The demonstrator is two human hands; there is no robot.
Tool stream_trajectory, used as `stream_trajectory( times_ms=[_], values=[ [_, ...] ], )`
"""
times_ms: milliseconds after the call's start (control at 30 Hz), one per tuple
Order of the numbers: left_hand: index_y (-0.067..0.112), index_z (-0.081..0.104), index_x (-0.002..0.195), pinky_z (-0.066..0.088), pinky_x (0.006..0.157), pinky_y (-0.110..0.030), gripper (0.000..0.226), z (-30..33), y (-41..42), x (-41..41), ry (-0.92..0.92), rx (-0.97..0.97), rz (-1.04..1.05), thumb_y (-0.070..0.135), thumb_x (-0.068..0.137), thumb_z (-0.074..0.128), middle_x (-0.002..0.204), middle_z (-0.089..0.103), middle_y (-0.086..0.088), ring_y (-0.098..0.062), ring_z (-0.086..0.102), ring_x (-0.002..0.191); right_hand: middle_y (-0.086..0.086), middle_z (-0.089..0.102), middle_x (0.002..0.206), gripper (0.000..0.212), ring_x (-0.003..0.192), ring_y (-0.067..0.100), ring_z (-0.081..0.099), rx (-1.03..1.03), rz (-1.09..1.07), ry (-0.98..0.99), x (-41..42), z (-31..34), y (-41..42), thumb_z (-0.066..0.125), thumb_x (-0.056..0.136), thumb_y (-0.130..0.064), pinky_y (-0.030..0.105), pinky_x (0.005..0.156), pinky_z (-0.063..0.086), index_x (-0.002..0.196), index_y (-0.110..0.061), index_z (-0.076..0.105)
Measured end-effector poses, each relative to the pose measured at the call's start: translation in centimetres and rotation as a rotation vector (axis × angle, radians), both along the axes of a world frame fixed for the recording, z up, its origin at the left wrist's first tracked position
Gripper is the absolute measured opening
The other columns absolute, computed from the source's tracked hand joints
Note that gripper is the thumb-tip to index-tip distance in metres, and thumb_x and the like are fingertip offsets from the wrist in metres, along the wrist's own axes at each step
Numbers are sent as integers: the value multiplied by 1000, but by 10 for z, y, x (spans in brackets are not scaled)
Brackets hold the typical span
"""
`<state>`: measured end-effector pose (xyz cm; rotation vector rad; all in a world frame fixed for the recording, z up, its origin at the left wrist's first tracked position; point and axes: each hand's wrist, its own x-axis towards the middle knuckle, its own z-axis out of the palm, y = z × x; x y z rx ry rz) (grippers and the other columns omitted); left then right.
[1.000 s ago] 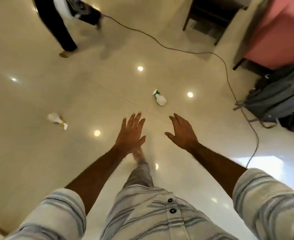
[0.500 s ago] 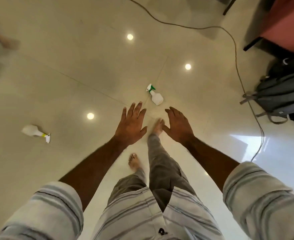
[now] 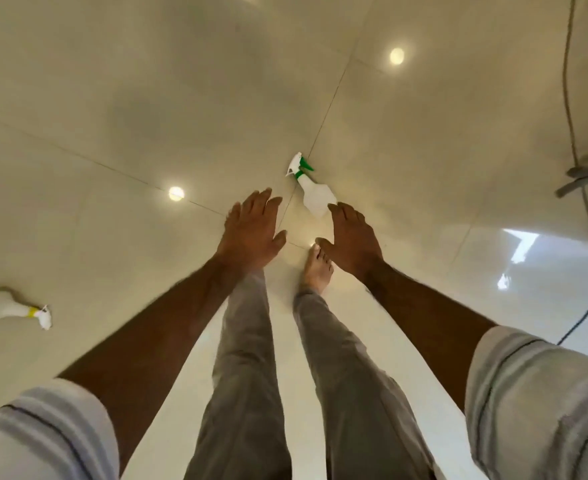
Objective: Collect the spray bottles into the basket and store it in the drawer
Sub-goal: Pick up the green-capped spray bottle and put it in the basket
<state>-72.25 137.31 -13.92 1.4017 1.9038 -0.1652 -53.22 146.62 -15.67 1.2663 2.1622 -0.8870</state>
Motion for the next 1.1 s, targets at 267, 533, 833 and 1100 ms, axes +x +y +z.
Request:
stream_trajectory(
  times_ms=[267, 533, 833, 1100],
  values=[
    [13, 26, 154, 35, 117, -47, 68, -177, 46, -24, -141, -56, -30, 34, 97, 57, 159, 35, -12, -31, 35, 146, 14, 16, 162, 87, 137, 40, 35, -43, -67, -140, -26, -185, 35, 72, 86, -38, 51, 106, 44, 153, -15, 21],
    [10, 34, 151, 37, 110, -39, 60, -271, 53, -32, -374, -153, 297, 20, 98, 60, 148, 46, -17, -32, 47, 134, 10, 26, 153, 87, 123, 40, 44, -78, -192, -126, -44, -288, 37, 75, 83, -39, 48, 86, 50, 151, -22, 23],
    [11, 34, 152, 43, 112, -46, 61, -180, 46, -39, -619, -225, 751, 25, 99, 61, 143, 52, -13, -27, 54, 127, 4, 52, 134, 84, 115, 24, 60, -578, -857, 240, -61, -183, 38, 88, 71, -30, 43, 83, 61, 140, -28, 40],
    [7, 56, 131, 54, 75, -28, 47, 70, 16, -46, -1039, -101, 1183, 37, 95, 61, 102, 67, -4, -16, 65, 90, 4, 60, 133, 76, 119, 26, 64, -1194, -772, 449, -57, 70, 23, 90, 65, -23, 42, 85, 59, 131, -36, 54]
  ],
)
